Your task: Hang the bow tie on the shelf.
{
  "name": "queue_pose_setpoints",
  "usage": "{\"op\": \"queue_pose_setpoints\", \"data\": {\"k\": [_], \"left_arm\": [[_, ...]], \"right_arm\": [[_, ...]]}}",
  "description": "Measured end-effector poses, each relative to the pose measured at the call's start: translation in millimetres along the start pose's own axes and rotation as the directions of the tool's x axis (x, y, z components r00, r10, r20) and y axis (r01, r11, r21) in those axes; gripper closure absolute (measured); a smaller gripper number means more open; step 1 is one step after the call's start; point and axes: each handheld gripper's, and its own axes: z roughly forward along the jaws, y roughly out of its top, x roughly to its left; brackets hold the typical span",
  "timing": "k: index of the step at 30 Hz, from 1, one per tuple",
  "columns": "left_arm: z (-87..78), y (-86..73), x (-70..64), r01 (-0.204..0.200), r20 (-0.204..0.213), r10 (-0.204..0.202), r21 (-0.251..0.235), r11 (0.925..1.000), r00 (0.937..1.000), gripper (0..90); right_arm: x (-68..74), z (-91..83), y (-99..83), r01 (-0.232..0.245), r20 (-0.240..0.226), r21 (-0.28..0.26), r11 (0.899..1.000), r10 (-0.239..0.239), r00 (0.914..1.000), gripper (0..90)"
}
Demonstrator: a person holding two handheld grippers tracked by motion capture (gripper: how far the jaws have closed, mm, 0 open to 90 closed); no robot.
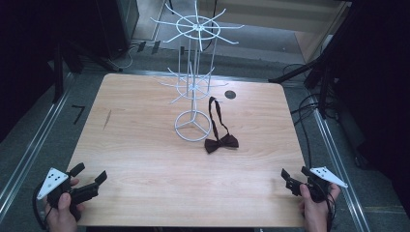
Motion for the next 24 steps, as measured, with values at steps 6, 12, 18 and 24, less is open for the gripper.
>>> {"op": "queue_pose_setpoints", "data": {"k": [6, 12, 18, 24], "left_arm": [[0.9, 0.6, 0.2, -0.004, -0.003, 0.004, 0.013, 0.9999, 1.0000, 9.2], [2.7, 1.2, 0.0, 0.001, -0.011, -0.001, 0.027, 0.9996, 0.9999, 9.1], [3.3, 1.6, 1.4, 0.015, 0.001, -0.015, 0.021, 0.9997, 0.9999, 8.8], [6.0, 2.6, 0.5, 0.011, 0.012, -0.011, 0.006, 0.9999, 0.9999, 8.0]], "right_arm": [[-10.2, -10.8, -6.2, -0.009, 0.024, -0.007, 1.000, 0.010, 0.9997, 14.3], [-15.2, -19.0, -13.0, -0.002, 0.051, -0.001, 1.000, 0.003, 0.9987, 14.3], [-20.9, -26.2, -19.2, -0.030, 0.060, -0.006, 1.000, 0.030, 0.9977, 14.5], [-20.2, -30.2, -22.4, -0.064, 0.036, -0.009, 0.998, 0.065, 0.9973, 14.4]]}}
